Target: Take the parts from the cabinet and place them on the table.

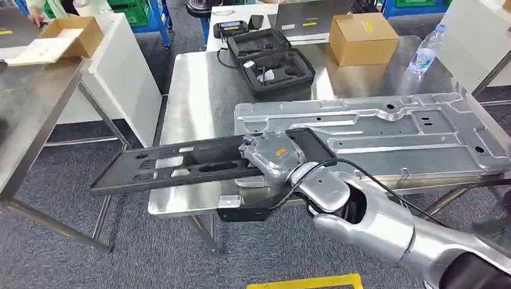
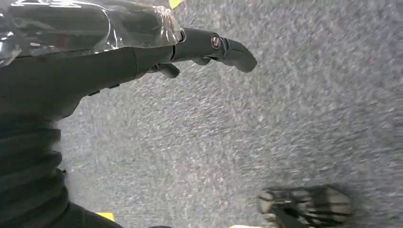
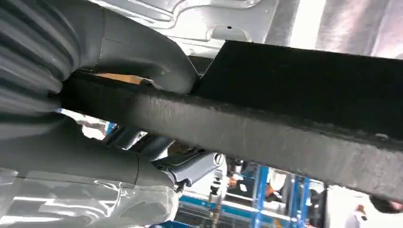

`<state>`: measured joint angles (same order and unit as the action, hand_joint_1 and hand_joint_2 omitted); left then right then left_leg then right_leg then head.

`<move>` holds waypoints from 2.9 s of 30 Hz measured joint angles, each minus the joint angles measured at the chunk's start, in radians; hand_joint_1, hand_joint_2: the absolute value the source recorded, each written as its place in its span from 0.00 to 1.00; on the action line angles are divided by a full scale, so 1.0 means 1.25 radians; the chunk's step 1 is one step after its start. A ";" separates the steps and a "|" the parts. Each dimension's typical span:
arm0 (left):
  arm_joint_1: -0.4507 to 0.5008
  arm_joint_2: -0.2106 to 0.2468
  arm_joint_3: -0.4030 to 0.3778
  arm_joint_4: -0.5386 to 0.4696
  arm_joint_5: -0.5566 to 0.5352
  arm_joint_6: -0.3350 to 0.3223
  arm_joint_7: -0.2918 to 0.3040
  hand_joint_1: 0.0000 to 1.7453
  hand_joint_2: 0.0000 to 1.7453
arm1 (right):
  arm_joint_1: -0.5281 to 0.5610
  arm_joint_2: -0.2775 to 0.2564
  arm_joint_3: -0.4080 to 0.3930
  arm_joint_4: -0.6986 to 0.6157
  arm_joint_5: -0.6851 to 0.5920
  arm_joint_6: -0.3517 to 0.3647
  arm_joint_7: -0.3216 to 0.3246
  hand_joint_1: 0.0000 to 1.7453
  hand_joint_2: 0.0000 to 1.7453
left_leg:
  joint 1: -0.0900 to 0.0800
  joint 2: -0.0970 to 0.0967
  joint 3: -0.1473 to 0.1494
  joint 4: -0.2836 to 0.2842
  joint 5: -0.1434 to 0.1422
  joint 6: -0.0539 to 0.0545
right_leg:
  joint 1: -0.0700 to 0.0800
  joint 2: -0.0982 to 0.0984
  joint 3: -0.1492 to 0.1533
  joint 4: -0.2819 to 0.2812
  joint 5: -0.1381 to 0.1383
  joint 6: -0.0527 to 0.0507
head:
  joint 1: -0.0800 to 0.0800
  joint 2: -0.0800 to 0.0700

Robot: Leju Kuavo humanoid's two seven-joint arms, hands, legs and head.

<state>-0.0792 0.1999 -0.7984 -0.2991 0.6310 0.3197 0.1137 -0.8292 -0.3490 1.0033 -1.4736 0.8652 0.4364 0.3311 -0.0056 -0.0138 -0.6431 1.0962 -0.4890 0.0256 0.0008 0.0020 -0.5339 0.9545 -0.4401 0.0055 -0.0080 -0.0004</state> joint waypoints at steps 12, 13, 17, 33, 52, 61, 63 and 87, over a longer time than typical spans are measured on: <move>-0.001 0.008 0.000 -0.001 0.000 -0.002 0.004 0.00 1.00 | -0.009 0.006 0.039 -0.009 0.001 0.018 0.002 1.00 1.00 | -0.007 0.001 0.094 -0.146 0.070 0.041 | -0.007 0.003 -0.130 0.256 -0.116 0.042 | 0.003 0.000; 0.000 0.007 0.000 -0.002 0.000 -0.002 0.004 0.00 1.00 | -0.007 0.005 0.042 -0.009 -0.002 0.019 0.002 1.00 1.00 | -0.004 0.001 0.099 -0.145 0.065 0.038 | -0.009 0.003 -0.137 0.246 -0.100 0.046 | 0.004 0.000; 0.002 0.009 0.001 -0.002 0.000 -0.002 0.004 0.00 1.00 | -0.006 -0.003 0.045 -0.009 -0.003 0.021 0.027 1.00 1.00 | 0.004 -0.002 0.127 -0.140 0.033 0.016 | -0.021 0.004 -0.053 0.003 0.052 0.058 | 0.005 0.000; 0.004 0.012 0.000 -0.005 -0.005 0.002 0.007 0.00 1.00 | 0.016 -0.066 0.027 -0.001 -0.067 0.058 0.084 1.00 1.00 | -0.006 0.006 0.029 -0.116 0.085 0.018 | -0.003 0.006 0.017 -0.004 -0.020 0.010 | 0.002 0.000; 0.003 0.016 0.008 -0.015 -0.014 0.053 -0.033 0.00 1.00 | 0.059 -0.107 0.017 0.002 -0.102 0.031 0.081 1.00 1.00 | 0.006 0.001 0.102 -0.118 0.024 0.006 | -0.015 0.009 -0.061 0.015 0.028 0.023 | 0.003 0.000; 0.012 0.020 0.014 -0.034 -0.034 0.070 -0.045 0.00 1.00 | 0.069 -0.107 0.014 -0.008 -0.104 0.023 0.080 0.00 0.00 | 0.011 0.005 -0.002 0.019 0.018 -0.008 | -0.016 0.009 -0.045 0.015 0.013 0.013 | -0.001 0.000; 0.012 0.024 0.014 -0.040 -0.036 0.075 -0.041 0.00 1.00 | 0.068 -0.107 0.013 -0.011 -0.104 0.023 0.080 0.00 0.00 | 0.008 0.005 0.045 -0.099 0.064 -0.001 | -0.014 0.009 -0.040 0.014 0.009 0.017 | -0.001 0.000; 0.027 0.050 0.039 -0.081 -0.071 0.160 0.069 0.00 0.00 | 0.071 -0.114 -0.005 -0.048 -0.109 0.012 0.103 0.00 0.00 | 0.009 0.006 -0.014 0.102 -0.070 -0.013 | -0.017 0.005 -0.048 0.015 0.018 0.016 | -0.003 0.000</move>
<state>-0.0456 0.2625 -0.7500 -0.3998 0.5417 0.5200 0.1995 -0.7399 -0.4910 0.9968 -1.5332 0.7290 0.4509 0.4601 0.0058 -0.0066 -0.6608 1.2242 -0.5770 0.0090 -0.0207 0.0088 -0.5934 0.9731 -0.4178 0.0250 -0.0118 -0.0004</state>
